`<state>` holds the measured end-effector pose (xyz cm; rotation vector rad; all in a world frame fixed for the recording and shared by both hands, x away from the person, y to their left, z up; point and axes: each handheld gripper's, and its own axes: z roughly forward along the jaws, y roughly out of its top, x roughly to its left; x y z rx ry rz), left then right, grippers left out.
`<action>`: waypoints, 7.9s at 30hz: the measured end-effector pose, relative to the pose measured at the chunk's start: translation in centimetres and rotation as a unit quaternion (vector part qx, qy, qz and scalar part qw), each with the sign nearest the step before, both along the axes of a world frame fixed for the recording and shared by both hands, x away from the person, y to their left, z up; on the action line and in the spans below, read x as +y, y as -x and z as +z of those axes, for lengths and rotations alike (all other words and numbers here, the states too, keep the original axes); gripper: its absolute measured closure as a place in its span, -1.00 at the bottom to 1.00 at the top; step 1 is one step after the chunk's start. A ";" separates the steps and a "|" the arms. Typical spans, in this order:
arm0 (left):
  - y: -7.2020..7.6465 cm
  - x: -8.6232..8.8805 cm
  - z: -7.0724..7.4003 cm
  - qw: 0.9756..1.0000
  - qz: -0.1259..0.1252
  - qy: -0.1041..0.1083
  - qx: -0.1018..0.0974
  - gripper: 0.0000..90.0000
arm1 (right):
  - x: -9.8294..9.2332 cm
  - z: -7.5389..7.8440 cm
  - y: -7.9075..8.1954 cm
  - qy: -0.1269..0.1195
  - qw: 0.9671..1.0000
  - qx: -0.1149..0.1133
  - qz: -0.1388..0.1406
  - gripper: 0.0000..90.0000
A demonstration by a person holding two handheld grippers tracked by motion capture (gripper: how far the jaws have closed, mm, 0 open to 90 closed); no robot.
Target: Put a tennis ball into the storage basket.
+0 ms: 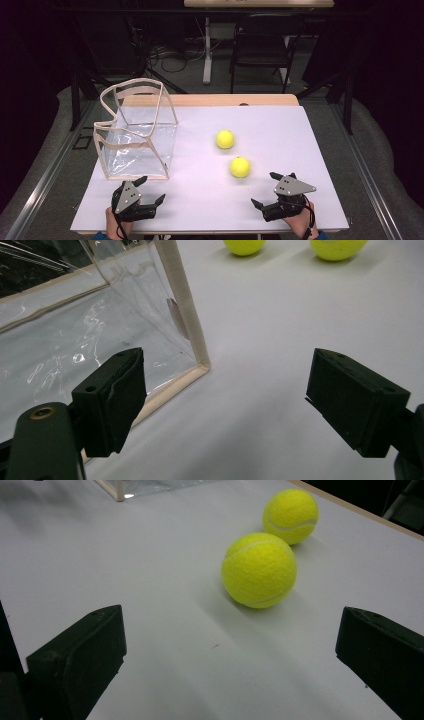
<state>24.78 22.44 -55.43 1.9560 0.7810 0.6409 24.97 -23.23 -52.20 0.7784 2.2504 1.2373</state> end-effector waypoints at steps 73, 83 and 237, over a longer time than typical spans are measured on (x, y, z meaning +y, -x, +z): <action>-0.1 0.1 0.0 1.000 -0.006 0.002 -0.010 -0.64 | 4.1 2.0 -6.4 0.083 0.993 0.084 0.019 -1.00; -0.1 0.1 0.0 1.000 -0.010 -0.001 -0.011 -0.64 | 4.7 2.3 -7.9 0.083 0.992 0.094 0.019 -1.00; 0.0 0.1 -0.1 1.000 -0.017 -0.009 -0.011 -0.64 | 6.7 1.6 -10.4 0.074 0.992 0.097 0.033 -0.42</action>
